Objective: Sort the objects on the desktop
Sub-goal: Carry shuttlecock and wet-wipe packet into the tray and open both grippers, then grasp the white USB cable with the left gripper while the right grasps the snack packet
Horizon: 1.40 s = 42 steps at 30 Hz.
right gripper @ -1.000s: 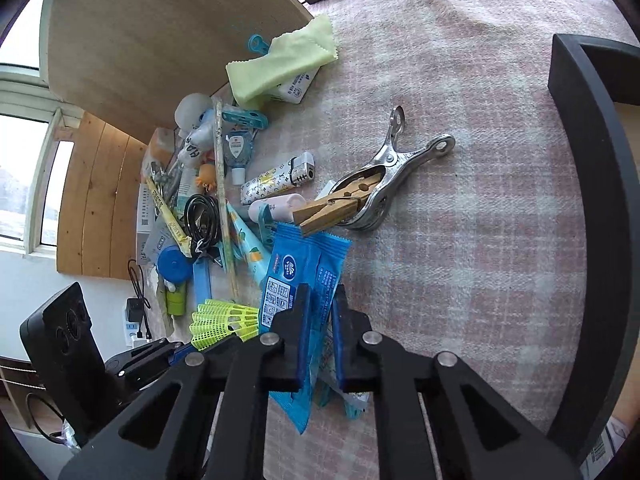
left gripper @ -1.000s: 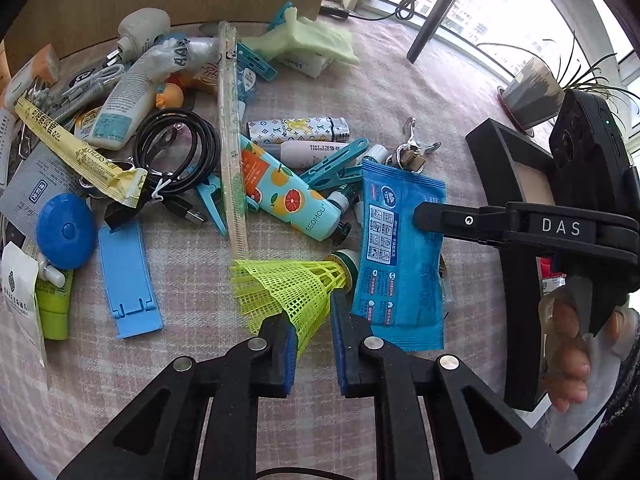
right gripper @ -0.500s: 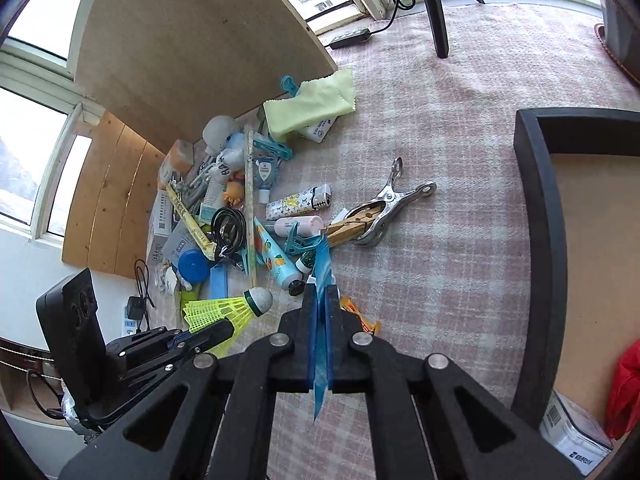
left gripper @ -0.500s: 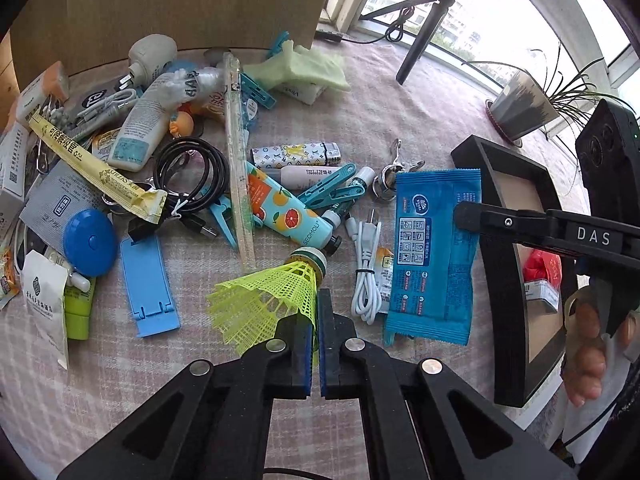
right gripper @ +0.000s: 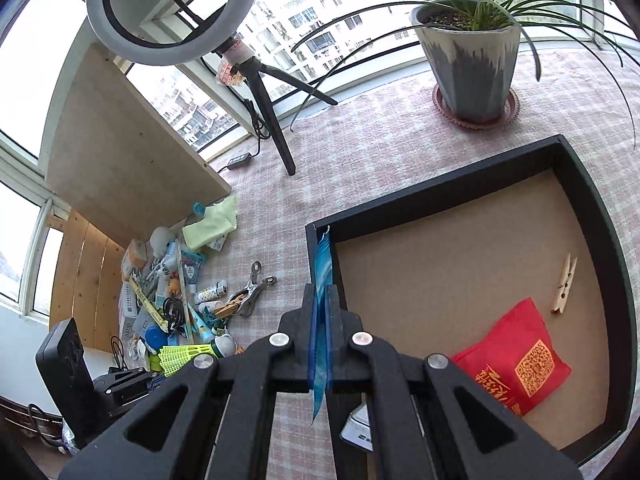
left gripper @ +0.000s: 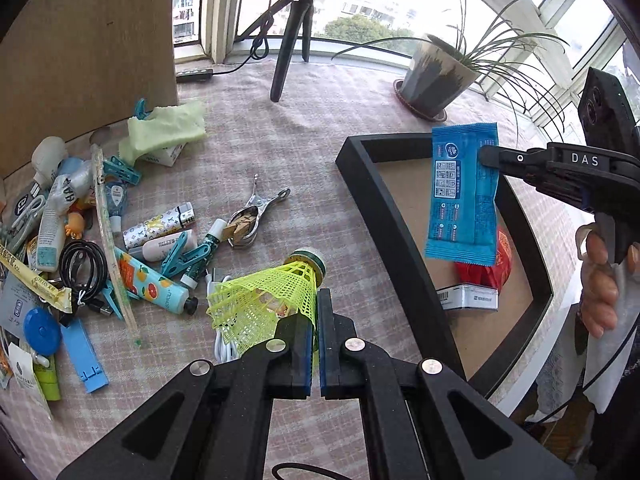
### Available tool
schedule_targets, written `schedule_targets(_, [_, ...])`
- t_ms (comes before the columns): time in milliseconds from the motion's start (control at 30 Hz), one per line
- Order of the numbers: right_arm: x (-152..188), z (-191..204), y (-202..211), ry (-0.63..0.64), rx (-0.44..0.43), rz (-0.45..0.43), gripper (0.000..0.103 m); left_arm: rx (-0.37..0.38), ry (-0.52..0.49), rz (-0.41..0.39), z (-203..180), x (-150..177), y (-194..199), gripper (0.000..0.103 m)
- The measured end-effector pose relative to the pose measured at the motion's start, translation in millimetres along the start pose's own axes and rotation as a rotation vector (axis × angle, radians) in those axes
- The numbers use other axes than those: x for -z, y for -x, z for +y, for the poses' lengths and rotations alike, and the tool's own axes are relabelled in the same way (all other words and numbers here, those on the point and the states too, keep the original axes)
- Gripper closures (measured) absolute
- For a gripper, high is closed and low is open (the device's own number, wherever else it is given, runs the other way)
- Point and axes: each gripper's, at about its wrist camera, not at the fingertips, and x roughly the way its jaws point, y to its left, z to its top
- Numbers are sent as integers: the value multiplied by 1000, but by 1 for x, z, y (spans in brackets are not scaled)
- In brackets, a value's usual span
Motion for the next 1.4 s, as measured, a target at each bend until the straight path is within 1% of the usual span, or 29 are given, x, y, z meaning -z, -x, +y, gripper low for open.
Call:
schedule_targets(133, [-4, -25, 16, -29, 53, -33, 100, 23, -79, -13, -47, -20, -9, 102])
schedule_targets(267, [-6, -44, 29, -44, 96, -56, 100, 54, -137, -11, -85, -34, -18, 102])
schedule_targets(533, [-4, -66, 40, -63, 158, -69, 100, 98, -199, 6, -134, -43, -34, 102])
schedule_targets(600, [-5, -69, 38, -68, 159, -49, 97, 115, -204, 7, -143, -45, -37, 101])
schedule_targets(633, [-4, -73, 38, -96, 148, -39, 89, 128, -207, 2, -147, -47, -37, 96])
schedule_targets(667, [-4, -75, 39, -112, 138, -42, 82, 134, -205, 10, -150, -48, -39, 87])
schedule_targets(700, [-3, -73, 40, -109, 141, -46, 81, 133, -195, 20, -151, -48, -40, 55])
schedule_targets(733, [-2, -70, 40, -96, 162, -50, 81, 139, -187, 7, -150, -46, -37, 43])
schedule_targets(767, [-1, -67, 40, -83, 177, -53, 81, 138, -189, -15, -149, -45, -33, 45])
schedule_targets(800, [0, -63, 39, -73, 179, -50, 81, 116, -202, -23, -147, -44, -32, 45])
schedule_targets(867, [3, -55, 36, -59, 166, -35, 81, 100, -215, -12, -141, -44, -31, 45])
schedule_targets(900, [4, -49, 34, -47, 162, -30, 81, 93, -205, -12, -135, -44, -30, 45])
schedule_targets(1033, [10, -24, 22, 23, 159, -8, 81, 71, -141, 3, -100, -45, -28, 46])
schedule_targets(1100, [15, -13, 14, 39, 136, 16, 81, 62, -112, 14, -81, -42, -26, 46])
schedule_targets(1167, [20, 0, 4, 64, 114, 44, 81, 27, -101, 21, -61, -37, -23, 47])
schedule_targets(1200, [24, 8, -3, 85, 101, 62, 81, 8, -83, 23, -49, -36, -22, 49])
schedule_targets(1267, [32, 25, -18, 131, 77, 97, 80, -7, -47, 37, -24, -32, -21, 51])
schedule_targets(1300, [38, 34, -25, 155, 65, 114, 79, -25, -31, 41, -11, -28, -20, 53])
schedule_targets(1333, [43, 44, -33, 183, 51, 132, 75, -47, -17, 40, 3, -23, -19, 54])
schedule_targets(1367, [49, 54, -42, 214, 38, 152, 68, -65, 5, 45, 16, -19, -19, 55])
schedule_targets(1400, [56, 65, -51, 251, 27, 175, 64, -77, 38, 56, 32, -13, -21, 58])
